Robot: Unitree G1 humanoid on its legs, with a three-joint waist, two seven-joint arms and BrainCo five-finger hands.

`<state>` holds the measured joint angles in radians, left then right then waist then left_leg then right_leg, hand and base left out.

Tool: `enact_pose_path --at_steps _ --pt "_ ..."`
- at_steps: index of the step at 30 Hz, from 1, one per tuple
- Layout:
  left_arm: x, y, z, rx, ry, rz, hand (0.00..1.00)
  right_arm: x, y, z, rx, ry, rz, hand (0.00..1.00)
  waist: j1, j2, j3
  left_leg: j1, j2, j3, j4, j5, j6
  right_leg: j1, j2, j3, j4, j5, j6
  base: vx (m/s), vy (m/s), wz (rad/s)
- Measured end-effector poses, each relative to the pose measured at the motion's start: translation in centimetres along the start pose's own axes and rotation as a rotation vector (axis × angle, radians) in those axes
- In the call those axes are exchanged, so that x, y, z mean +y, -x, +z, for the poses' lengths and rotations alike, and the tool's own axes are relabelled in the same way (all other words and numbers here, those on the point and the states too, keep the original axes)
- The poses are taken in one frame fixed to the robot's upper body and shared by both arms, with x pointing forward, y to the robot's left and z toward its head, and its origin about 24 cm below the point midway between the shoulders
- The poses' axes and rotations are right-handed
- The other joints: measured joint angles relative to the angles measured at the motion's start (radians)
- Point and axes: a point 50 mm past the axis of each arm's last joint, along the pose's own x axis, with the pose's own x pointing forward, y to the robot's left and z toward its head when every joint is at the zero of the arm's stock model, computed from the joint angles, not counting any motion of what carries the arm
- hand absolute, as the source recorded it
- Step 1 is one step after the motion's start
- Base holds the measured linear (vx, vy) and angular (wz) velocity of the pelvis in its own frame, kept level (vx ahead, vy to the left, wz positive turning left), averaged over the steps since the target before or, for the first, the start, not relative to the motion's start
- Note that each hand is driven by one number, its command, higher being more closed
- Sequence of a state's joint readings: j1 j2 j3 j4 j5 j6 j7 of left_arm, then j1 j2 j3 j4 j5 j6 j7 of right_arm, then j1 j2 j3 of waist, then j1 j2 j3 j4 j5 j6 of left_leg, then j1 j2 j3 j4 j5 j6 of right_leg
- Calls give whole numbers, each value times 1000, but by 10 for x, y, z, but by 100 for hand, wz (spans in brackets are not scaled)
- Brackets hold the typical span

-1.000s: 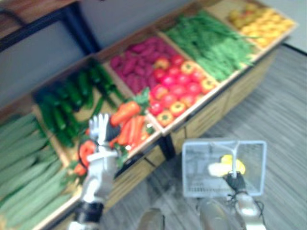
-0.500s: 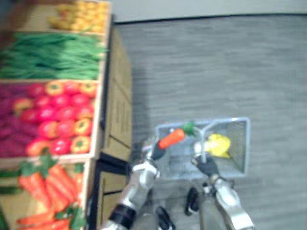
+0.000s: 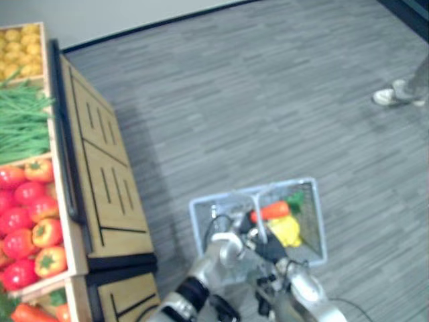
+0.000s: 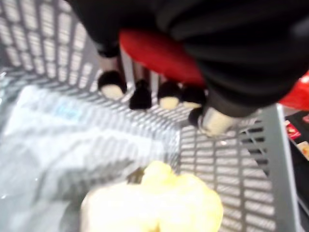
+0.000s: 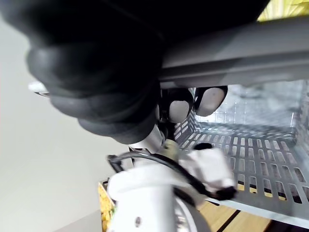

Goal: Pick vegetable in the basket

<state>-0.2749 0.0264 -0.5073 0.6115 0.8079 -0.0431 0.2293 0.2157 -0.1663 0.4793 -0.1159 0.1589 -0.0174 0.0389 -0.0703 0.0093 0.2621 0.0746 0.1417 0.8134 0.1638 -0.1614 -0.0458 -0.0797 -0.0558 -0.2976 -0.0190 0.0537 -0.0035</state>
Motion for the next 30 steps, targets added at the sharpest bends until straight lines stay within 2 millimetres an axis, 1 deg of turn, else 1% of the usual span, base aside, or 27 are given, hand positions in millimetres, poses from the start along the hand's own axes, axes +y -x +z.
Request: enact_pose_path --at_steps 2,5,8,10,12,14,15,17,18,20,21,24,26,27,28,29,30 --pt "-7 2 -7 30 -11 -32 0 2 0 5 -28 -5 3 100 -6 0 -5 0 -14 -25 -5 8 0 19 -13 -12 -23 6 8 -62 137 32" --pt "-16 6 -17 70 -50 -77 0 0 3 6 -36 -11 -21 100 -6 -3 -9 -1 -20 -61 -5 12 0 44 -17 -27 -52 34 5 -45 131 24" --pt "-16 9 -26 92 -71 -86 0 -14 12 -1 -8 -18 -108 100 -6 -3 -19 2 -27 -98 -4 13 1 67 -27 -54 -57 35 6 -32 153 34" --pt "-13 11 -33 120 -64 -73 0 -31 23 -10 34 -13 -230 100 -5 -4 -22 12 -32 -123 -4 13 1 90 -34 -72 -57 35 6 -29 151 35" --pt "-12 16 -42 150 -53 -64 0 -44 30 -20 77 5 -309 100 -6 -4 -25 19 -36 -141 -4 14 1 104 -39 -80 -58 37 10 -27 151 21" --pt "-15 22 -38 132 -22 -56 0 -52 34 -29 125 29 -374 100 -5 -6 -41 18 -47 -145 -4 19 8 113 -50 -85 -66 44 20 -18 162 18" --pt "-14 25 -33 115 4 -35 0 -58 37 -35 150 33 -419 100 -6 -7 -43 22 -55 -154 -4 24 11 124 -59 -93 -70 45 21 -10 142 21" --pt "-11 29 -26 84 37 -2 0 -66 42 -40 181 49 -472 100 -4 -6 -44 30 -61 -173 -3 29 10 140 -67 -109 -69 45 21 -5 126 25" --pt "-4 33 -19 55 108 43 0 -69 40 -43 197 50 -491 100 -1 -4 -46 44 -63 -173 -3 29 11 157 -71 -126 -66 47 24 -4 116 30" --pt "3 36 -13 33 155 88 0 -69 40 -46 208 36 -511 100 4 0 -53 52 -64 -180 -5 29 11 174 -73 -146 -63 47 24 -2 97 30" --pt "10 41 -10 15 208 124 0 -68 38 -49 221 43 -516 100 4 2 -66 51 -66 -197 -8 29 11 174 -75 -161 -59 47 24 10 80 26" --pt "26 48 0 -46 350 200 0 -67 30 -56 245 28 -533 100 23 14 -75 52 -74 -199 -14 29 11 177 -83 -182 -51 46 25 9 63 19" --pt "38 51 -1 -58 431 266 0 -69 26 -64 286 18 -549 100 28 26 -83 59 -81 -200 -13 29 11 191 -89 -199 -51 46 25 24 63 22" --pt "45 52 -8 -32 510 315 0 -79 32 -74 341 14 -607 100 47 40 -92 70 -84 -205 -17 29 11 201 -94 -200 -47 46 25 55 60 20" --pt "54 56 -25 43 602 397 0 -96 45 -86 402 -8 -707 100 57 49 -98 80 -90 -222 -18 29 12 213 -100 -202 -46 43 28 62 47 15" --pt "58 58 -35 82 643 435 0 -104 47 -87 414 -18 -748 100 61 51 -99 84 -94 -225 -20 29 12 216 -102 -202 -46 42 30 75 36 15" --pt "62 64 -56 162 705 490 0 -117 56 -92 449 -39 -845 100 62 52 -100 87 -96 -223 -14 29 11 226 -107 -211 -47 40 32 87 39 14"
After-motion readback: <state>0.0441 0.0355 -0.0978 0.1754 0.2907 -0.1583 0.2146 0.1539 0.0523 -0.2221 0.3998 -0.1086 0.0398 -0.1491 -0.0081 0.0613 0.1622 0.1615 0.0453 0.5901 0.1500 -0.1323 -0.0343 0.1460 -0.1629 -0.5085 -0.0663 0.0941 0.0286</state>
